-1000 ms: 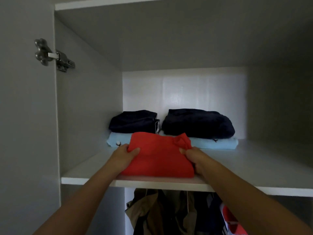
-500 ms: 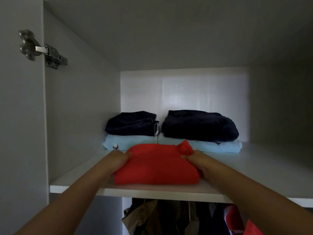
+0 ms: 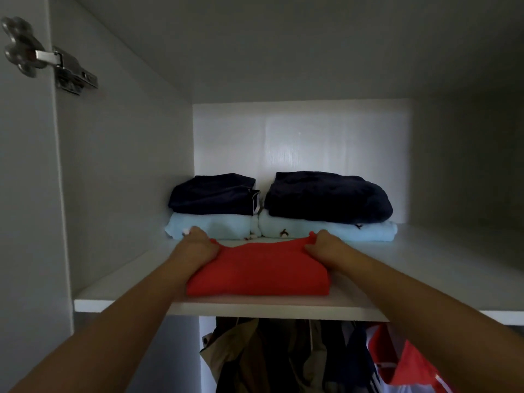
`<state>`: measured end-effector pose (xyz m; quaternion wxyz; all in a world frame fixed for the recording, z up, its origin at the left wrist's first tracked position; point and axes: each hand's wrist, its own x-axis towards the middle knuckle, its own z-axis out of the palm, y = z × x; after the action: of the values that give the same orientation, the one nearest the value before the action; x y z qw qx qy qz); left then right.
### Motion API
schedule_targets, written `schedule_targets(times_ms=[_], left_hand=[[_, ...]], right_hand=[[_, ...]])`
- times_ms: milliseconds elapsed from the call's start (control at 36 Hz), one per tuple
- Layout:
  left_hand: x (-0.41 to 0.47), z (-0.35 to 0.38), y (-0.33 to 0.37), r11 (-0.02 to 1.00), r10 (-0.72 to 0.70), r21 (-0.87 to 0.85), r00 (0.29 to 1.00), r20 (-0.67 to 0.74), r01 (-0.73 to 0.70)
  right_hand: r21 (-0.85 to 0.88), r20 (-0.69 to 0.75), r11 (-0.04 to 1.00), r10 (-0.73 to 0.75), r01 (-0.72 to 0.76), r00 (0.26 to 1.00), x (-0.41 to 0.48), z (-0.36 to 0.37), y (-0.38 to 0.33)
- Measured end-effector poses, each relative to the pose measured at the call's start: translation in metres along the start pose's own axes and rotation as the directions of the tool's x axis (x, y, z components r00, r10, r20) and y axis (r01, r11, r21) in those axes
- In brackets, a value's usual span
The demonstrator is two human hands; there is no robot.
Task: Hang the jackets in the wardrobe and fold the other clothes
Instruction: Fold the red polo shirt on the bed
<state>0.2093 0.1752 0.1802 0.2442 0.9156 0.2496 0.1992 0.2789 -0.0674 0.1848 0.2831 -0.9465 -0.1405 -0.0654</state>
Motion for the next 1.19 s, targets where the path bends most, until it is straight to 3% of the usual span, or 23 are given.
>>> schedule_targets(times_ms=[56, 111, 167, 222, 278, 333, 417, 500, 583, 694, 750, 833, 917, 1000, 1083, 1139, 1194], left_hand=[[-0.005, -0.015, 0.004, 0.981, 0.116, 0.17, 0.986, -0.117, -0.095], [-0.013, -0.027, 0.014, 0.937, 0.283, 0.246, 0.953, -0.11, -0.249], [-0.027, -0.024, 0.028, 0.89, 0.417, 0.175, 0.907, 0.065, -0.421], [-0.042, -0.008, 0.035, 0.847, 0.465, 0.146, 0.845, 0.263, -0.511], [-0.05, 0.006, 0.027, 0.846, 0.439, 0.127, 0.812, 0.385, -0.518], [-0.052, 0.006, 0.016, 0.868, 0.419, 0.079, 0.808, 0.415, -0.491], [-0.058, -0.004, 0.011, 0.852, 0.469, 0.026, 0.783, 0.409, -0.524], [-0.071, -0.014, 0.004, 0.774, 0.604, -0.09, 0.689, 0.401, -0.627], [-0.079, -0.02, -0.014, 0.697, 0.652, 0.031, 0.651, 0.389, -0.716], [-0.078, -0.027, -0.025, 0.651, 0.678, 0.116, 0.643, 0.356, -0.75], [-0.076, -0.032, -0.023, 0.644, 0.675, 0.144, 0.646, 0.356, -0.752], [-0.076, -0.034, -0.021, 0.637, 0.661, 0.16, 0.642, 0.39, -0.754], [-0.074, -0.033, -0.02, 0.622, 0.637, 0.218, 0.648, 0.418, -0.752], [-0.064, -0.032, -0.021, 0.6, 0.585, 0.326, 0.679, 0.444, -0.73], [-0.055, -0.028, -0.017, 0.539, 0.612, 0.443, 0.694, 0.379, -0.716], [-0.053, -0.022, -0.012, 0.499, 0.65, 0.468, 0.672, 0.354, -0.729], [-0.052, -0.016, -0.012, 0.465, 0.662, 0.476, 0.65, 0.372, -0.746]], right_hand=[[-0.066, -0.08, 0.995, -0.078, 0.072, 0.994, -0.002, -0.013, 0.0], [-0.026, -0.132, 0.981, -0.192, 0.191, 0.972, -0.009, -0.023, -0.01], [0.0, -0.058, 0.935, -0.354, 0.354, 0.934, -0.024, -0.02, -0.03], [-0.099, 0.128, 0.898, -0.415, 0.428, 0.9, -0.039, -0.001, -0.04], [-0.282, 0.266, 0.849, -0.378, 0.446, 0.887, -0.046, 0.021, -0.034], [-0.344, 0.268, 0.829, -0.363, 0.441, 0.892, -0.047, 0.03, -0.023], [-0.326, 0.288, 0.828, -0.372, 0.456, 0.882, -0.052, 0.024, -0.014], [-0.257, 0.345, 0.822, -0.414, 0.509, 0.842, -0.061, 0.013, -0.005], [-0.203, 0.38, 0.814, -0.447, 0.545, 0.809, -0.071, 0.001, 0.006], [-0.282, 0.465, 0.751, -0.438, 0.598, 0.769, -0.072, -0.014, 0.006], [-0.234, 0.522, 0.784, -0.398, 0.575, 0.754, -0.066, -0.026, 0.001], [-0.011, 0.604, 0.903, -0.336, 0.429, 0.723, -0.057, -0.043, 0.004], [-0.111, 0.549, 0.918, -0.263, 0.381, 0.793, -0.044, -0.05, 0.025], [-0.203, 0.389, 0.871, -0.348, 0.448, 0.853, -0.034, -0.055, 0.036], [-0.227, 0.3, 0.786, -0.505, 0.575, 0.809, -0.035, -0.051, 0.032], [-0.263, 0.395, 0.708, -0.54, 0.655, 0.743, -0.036, -0.04, 0.03], [-0.342, 0.432, 0.651, -0.532, 0.678, 0.729, -0.033, -0.029, 0.031]])
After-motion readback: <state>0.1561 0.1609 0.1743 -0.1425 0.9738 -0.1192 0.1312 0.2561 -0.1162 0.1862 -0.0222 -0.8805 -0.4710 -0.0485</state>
